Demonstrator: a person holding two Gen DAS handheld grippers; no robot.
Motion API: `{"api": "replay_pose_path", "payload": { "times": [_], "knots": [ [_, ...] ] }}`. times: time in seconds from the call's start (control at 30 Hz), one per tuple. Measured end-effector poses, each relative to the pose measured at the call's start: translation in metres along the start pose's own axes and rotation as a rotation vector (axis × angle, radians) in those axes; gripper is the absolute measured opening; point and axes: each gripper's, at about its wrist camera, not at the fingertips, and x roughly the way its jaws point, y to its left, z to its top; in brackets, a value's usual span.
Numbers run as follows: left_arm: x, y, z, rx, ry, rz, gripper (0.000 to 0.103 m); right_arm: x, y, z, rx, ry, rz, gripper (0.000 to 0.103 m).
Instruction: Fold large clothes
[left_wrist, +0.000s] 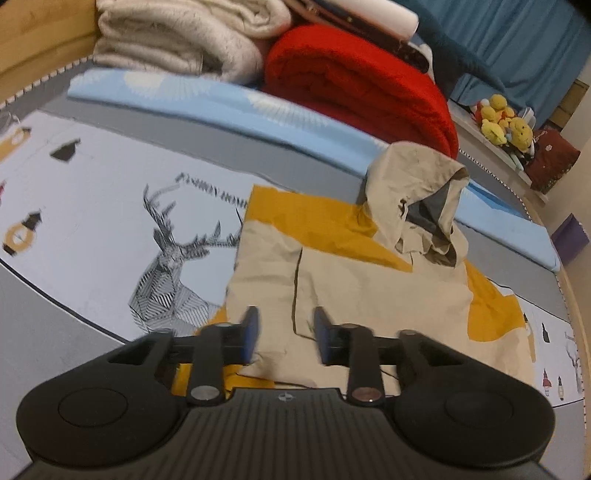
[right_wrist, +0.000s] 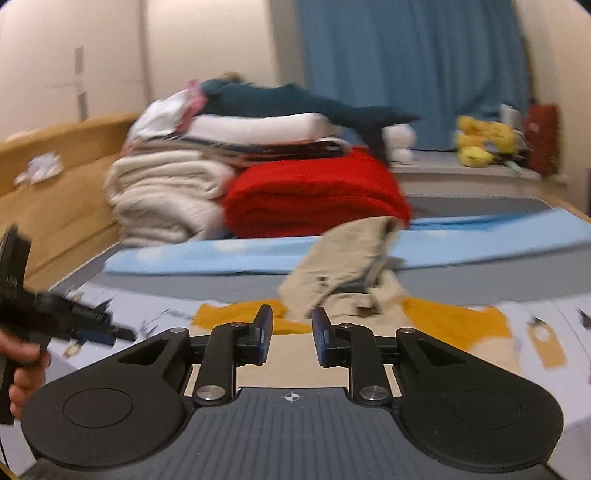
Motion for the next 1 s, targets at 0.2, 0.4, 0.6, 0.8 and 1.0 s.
{"api": "replay_pose_path", "payload": {
  "times": [0.2, 0.4, 0.6, 0.8, 1.0],
  "knots": [
    [0.034, -0.001, -0.013, -0.030, 0.029, -0.017, 0.019, 0.013, -0.028, -0.040, -0.011, -0.016, -0.113, 0.025],
    [0.065, -0.001, -0.018, -0.074, 0.064, -0.067, 0.019, 0.037, -0.024, -0.036, -0.148, -0.029, -0.135, 0.024],
    [0.090, 0.002, -0.019, -0.135, 0.095, -0.107, 0.020, 0.057, -0.043, -0.032, -0.069, 0.062, -0.121, 0.024],
    [0.119, 0.012, -0.020, -0.173, 0.137, -0.106, 0.028, 0.081, -0.056, -0.043, -0.049, 0.196, -0.147, 0.025],
    [0.138, 0.013, -0.018, -0.222, 0.167, -0.128, 0.044, 0.096, -0.071, -0.050, 0.053, 0.287, -0.150, 0.025]
  ]
}}
